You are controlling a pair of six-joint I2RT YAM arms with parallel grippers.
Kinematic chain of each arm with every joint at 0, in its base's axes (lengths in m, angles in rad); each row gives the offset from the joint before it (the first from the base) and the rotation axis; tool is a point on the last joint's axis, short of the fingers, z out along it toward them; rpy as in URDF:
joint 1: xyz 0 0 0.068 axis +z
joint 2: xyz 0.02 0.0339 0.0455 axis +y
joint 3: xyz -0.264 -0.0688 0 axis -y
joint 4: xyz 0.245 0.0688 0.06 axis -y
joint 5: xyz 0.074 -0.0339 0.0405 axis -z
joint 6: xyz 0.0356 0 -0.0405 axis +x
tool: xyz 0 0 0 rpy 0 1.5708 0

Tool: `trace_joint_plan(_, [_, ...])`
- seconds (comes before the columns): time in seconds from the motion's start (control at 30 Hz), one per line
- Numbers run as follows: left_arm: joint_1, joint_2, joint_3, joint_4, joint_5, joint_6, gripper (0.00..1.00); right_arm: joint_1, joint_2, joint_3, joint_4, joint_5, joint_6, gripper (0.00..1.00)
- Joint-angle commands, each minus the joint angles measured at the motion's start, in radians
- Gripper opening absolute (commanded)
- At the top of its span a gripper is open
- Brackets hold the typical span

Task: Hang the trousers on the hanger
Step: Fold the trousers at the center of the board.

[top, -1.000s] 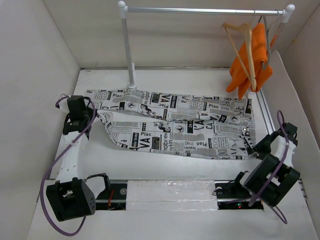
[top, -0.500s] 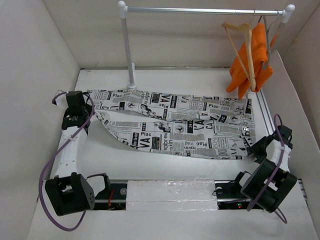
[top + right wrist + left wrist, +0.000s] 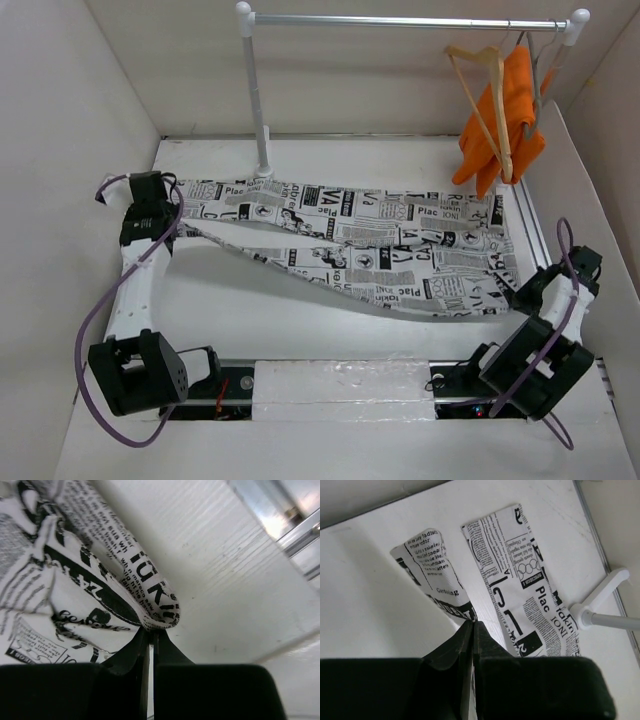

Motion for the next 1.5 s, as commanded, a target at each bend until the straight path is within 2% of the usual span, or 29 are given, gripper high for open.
trace_joint_plan(0.0, [0.008, -0.011, 0.111, -0.017, -0.071, -0.008, 0.0, -0.006, -0.08, 0.128, -0.123, 0.05, -0.158, 0.0])
trace_joint_plan(0.03, [0.008, -0.004, 0.134, -0.029, -0.078, -0.01, 0.0, 0.008, -0.097, 0.135, -0.152, 0.018, -0.159, 0.0])
trace_joint_plan(0.2, [0.008, 0.096, 0.316, -0.126, -0.129, -0.008, 0.0, 0.041, -0.077, 0.234, -0.31, 0.071, -0.188, 0.0])
trace_joint_plan(0.23, [0.008, 0.122, 0.361, -0.146, -0.144, -0.005, 0.0, 0.067, -0.039, 0.304, -0.348, 0.144, -0.195, 0.0])
trace_joint_plan(0.33, [0.008, 0.159, 0.372, -0.158, -0.15, -0.008, 0.0, 0.067, -0.026, 0.361, -0.379, 0.209, -0.209, 0.0])
trace_joint_plan(0.43, [0.008, 0.19, 0.366, -0.144, -0.143, -0.01, 0.0, 0.086, 0.026, 0.481, -0.333, 0.185, -0.241, 0.0])
trace_joint_plan(0.57, [-0.001, 0.234, 0.34, -0.106, -0.159, -0.002, 0.0, 0.146, 0.125, 0.591, -0.215, 0.123, -0.202, 0.0])
trace_joint_plan(0.73, [-0.012, 0.234, 0.286, 0.029, -0.199, 0.045, 0.0, 0.265, 0.381, 0.763, -0.115, 0.148, -0.152, 0.0])
trace_joint_plan(1.0, [-0.023, 0.42, 0.37, -0.017, -0.31, 0.095, 0.0, 0.325, 0.719, 1.027, -0.01, 0.092, -0.103, 0.0])
trace_joint_plan(1.13, [-0.064, 0.59, 0.52, -0.06, -0.37, 0.127, 0.0, 0.345, 0.833, 1.141, 0.032, 0.068, -0.067, 0.0])
trace_joint_plan(1.2, [-0.081, 0.697, 0.661, -0.087, -0.406, 0.144, 0.0, 0.357, 0.874, 1.164, 0.076, 0.038, -0.045, 0.0])
trace_joint_plan(1.23, [-0.092, 0.767, 0.757, -0.113, -0.411, 0.16, 0.0, 0.37, 0.898, 1.184, 0.11, 0.041, -0.031, 0.0])
trace_joint_plan(1.43, [-0.092, 0.969, 1.005, -0.083, -0.4, 0.229, 0.0, 0.379, 1.008, 1.267, 0.095, 0.054, 0.019, 0.0])
trace_joint_plan(1.47, [-0.092, 1.015, 1.046, -0.078, -0.388, 0.246, 0.02, 0.379, 1.009, 1.258, 0.131, 0.044, 0.022, 0.05])
